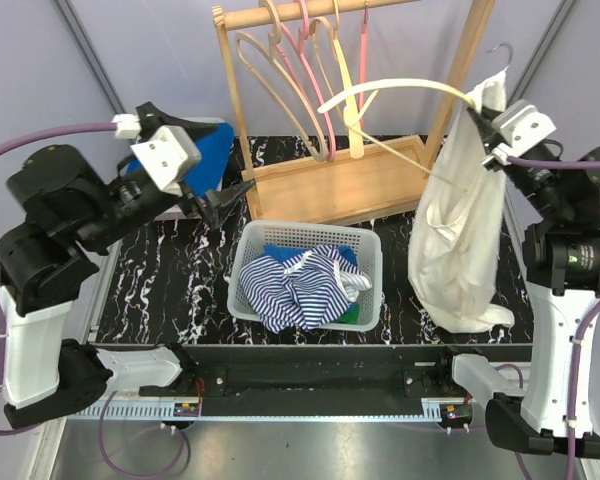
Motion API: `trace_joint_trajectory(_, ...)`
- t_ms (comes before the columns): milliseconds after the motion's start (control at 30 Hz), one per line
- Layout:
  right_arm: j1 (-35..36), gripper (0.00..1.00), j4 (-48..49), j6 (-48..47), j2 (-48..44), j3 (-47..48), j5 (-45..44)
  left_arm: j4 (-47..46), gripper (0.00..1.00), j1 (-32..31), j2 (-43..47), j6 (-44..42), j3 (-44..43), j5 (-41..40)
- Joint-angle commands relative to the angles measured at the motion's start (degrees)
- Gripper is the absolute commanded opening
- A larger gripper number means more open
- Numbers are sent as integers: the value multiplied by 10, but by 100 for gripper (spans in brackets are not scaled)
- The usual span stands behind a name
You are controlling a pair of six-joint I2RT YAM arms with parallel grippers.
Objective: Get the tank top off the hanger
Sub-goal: Pick up the hanger at the center of the board, then remove the tank top from the hanger.
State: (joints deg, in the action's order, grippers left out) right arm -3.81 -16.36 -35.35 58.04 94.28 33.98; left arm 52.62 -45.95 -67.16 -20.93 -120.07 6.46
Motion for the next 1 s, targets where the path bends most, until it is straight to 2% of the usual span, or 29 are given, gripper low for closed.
trace_joint_trajectory(0,33,0,15,-24,-20,-51,28,-86,99,1,14,-53,-19,25)
trace_joint_trajectory(67,97,0,9,-58,-28,-73,-10,-117,99,1,1,-60,-20,61)
trace_joint_trajectory(133,150,0,-5,-115,-28,-98,-87,-119,99,-7,-21,-54,-43,89)
trace_joint_trajectory(167,208,0,-18,-134,-28,-107,-120,-118,99,-12,-49,-46,-72,91)
trace_joint_trajectory(200,233,0,-20,-153,-28,-126,-184,-116,99,-20,-61,-48,-83,90)
trace_joint_trajectory(267,309,0,-7,-204,-28,-159,-244,-115,99,-42,-95,-68,-98,82)
trace_joint_trajectory(333,346,0,6,-227,-27,-172,-316,-99,99,-64,-112,-84,-110,66)
trace_joint_trajectory(500,381,0,38,-242,-27,-197,-353,5,99,-85,-146,-104,-118,118)
trace_joint_trajectory(667,385,0,66,-252,-35,-218,-356,81,99,-86,-160,-91,-97,113)
trace_joint_trajectory(800,399,0,92,-256,-44,-234,-349,79,99,-87,-156,-104,-57,72)
trace_joint_trajectory(967,444,0,103,-271,-56,-254,-374,77,99,-88,-181,-111,-77,52)
